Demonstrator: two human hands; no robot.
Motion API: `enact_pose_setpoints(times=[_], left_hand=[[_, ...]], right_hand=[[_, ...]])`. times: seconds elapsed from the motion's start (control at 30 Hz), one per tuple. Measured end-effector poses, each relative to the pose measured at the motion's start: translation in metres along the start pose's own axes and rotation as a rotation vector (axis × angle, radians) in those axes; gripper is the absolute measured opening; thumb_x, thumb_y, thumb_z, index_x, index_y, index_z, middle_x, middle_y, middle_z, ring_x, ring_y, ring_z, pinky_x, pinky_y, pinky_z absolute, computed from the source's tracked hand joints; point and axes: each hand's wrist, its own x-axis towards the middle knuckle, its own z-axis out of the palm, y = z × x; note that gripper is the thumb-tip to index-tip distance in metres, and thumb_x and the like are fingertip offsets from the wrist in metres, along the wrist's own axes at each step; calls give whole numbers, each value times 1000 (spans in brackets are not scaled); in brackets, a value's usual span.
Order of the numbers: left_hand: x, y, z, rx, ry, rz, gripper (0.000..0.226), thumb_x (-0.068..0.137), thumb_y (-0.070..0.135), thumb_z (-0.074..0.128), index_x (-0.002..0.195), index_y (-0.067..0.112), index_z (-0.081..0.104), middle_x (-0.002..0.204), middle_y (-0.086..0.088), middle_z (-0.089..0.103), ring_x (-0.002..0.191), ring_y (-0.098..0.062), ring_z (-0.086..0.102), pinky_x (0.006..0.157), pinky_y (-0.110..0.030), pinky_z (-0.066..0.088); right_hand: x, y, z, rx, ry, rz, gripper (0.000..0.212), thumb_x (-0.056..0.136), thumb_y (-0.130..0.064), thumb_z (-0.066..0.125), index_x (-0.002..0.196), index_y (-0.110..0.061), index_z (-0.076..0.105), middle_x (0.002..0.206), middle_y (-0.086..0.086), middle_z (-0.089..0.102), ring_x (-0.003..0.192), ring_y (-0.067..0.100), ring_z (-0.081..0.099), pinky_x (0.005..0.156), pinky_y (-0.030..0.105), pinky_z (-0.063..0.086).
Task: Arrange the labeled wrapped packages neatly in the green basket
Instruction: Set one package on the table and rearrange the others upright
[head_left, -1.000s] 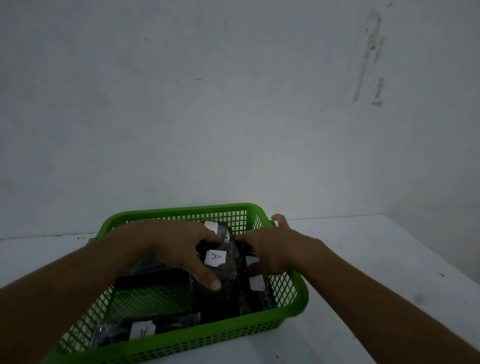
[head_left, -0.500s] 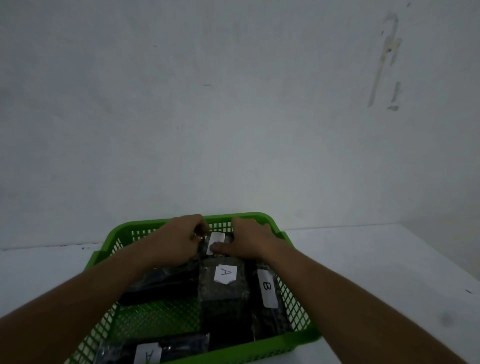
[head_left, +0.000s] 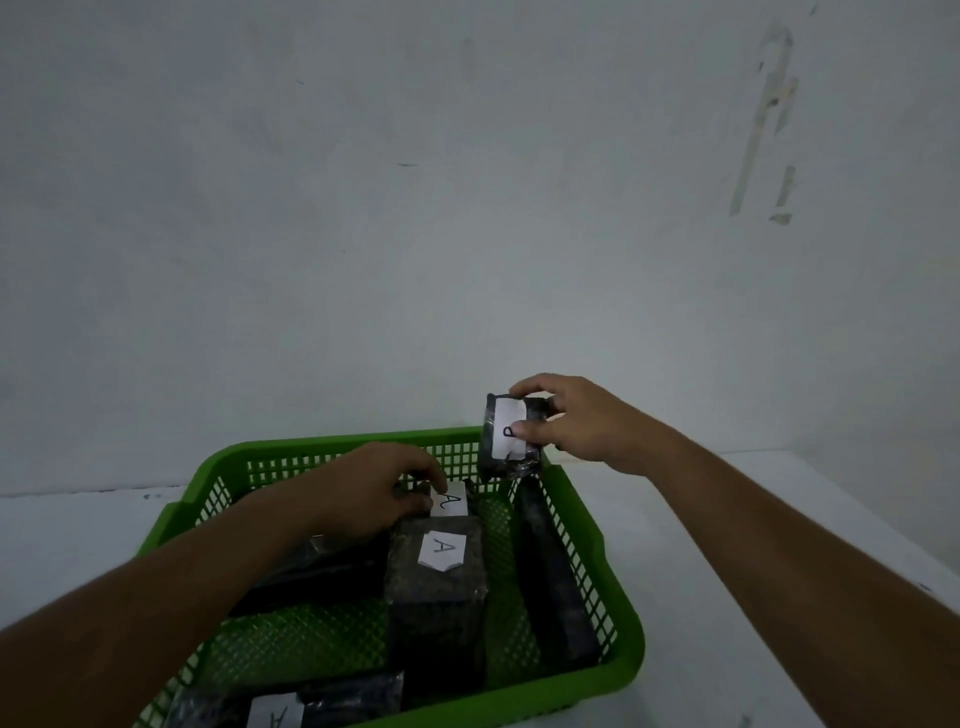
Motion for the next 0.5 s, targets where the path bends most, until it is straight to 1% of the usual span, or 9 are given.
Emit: enact_pose_setpoints(times=[0.07,0.13,0.17,0.2,0.23,0.3,0.37,0.43,0.5], left_hand=[[5,0,-2,75,-47,28,19,90,32,63,108,36,65,121,13,62,112,-4,54,96,-33,48],[9,-1,-3,116,-80,46,23,90,36,62,112,36,64,123,12,62,113,-5,54,95,-32,48],[12,-3,-3,127,-93,49,24,90,37,62,113,37,64,124,12,62,112,-6,54,95,-32,48],[14,-6,-2,140,-109,51,25,90,37,61,114,37,63,124,11,61,111,-7,55,94,-32,48],[16,-9,0,158,-129,52,26,90,36,61,116,37,62,125,10,61,111,-8,55,94,-31,48],[21,-14,5,193,-165,48,30,90,31,61,120,37,60,126,9,60,109,-8,56,92,-29,48],[26,-19,10,210,-191,45,35,88,24,63,122,35,59,124,9,60,109,-10,57,94,-32,48],[32,-22,13,266,-202,61,39,87,23,65,124,31,60,116,9,59,109,-14,58,95,-35,48],[35,-25,12,331,-213,58,39,87,26,65,125,31,60,116,6,59,108,-15,57,94,-35,48]], right_hand=[[-4,4,-1,97,-11,-33,39,84,-16,75,119,-24,62,108,9,68,80,12,66,61,20,50],[-5,6,-4,333,11,-11,35,85,-11,73,117,-21,62,107,13,71,80,16,69,66,28,57],[-6,6,-5,410,16,5,34,86,-9,72,116,-20,61,107,14,71,80,18,69,66,32,57],[-6,6,-6,427,2,26,32,87,-9,71,115,-20,62,107,13,71,79,18,68,64,32,56],[-7,7,-7,374,-26,50,30,88,-9,70,114,-21,62,105,11,71,77,16,66,61,29,53],[-8,9,-7,124,-69,59,26,88,-13,68,113,-22,63,98,4,69,70,6,61,57,21,45],[-9,8,-4,-23,-70,44,25,87,-18,66,111,-22,63,91,-2,65,65,0,60,56,16,44],[-12,3,-2,-111,-69,38,24,84,-24,64,108,-23,62,94,-1,67,76,8,62,65,22,47],[-14,-6,-1,-211,-100,52,22,81,-29,62,102,-22,62,95,4,71,74,15,61,64,27,47]])
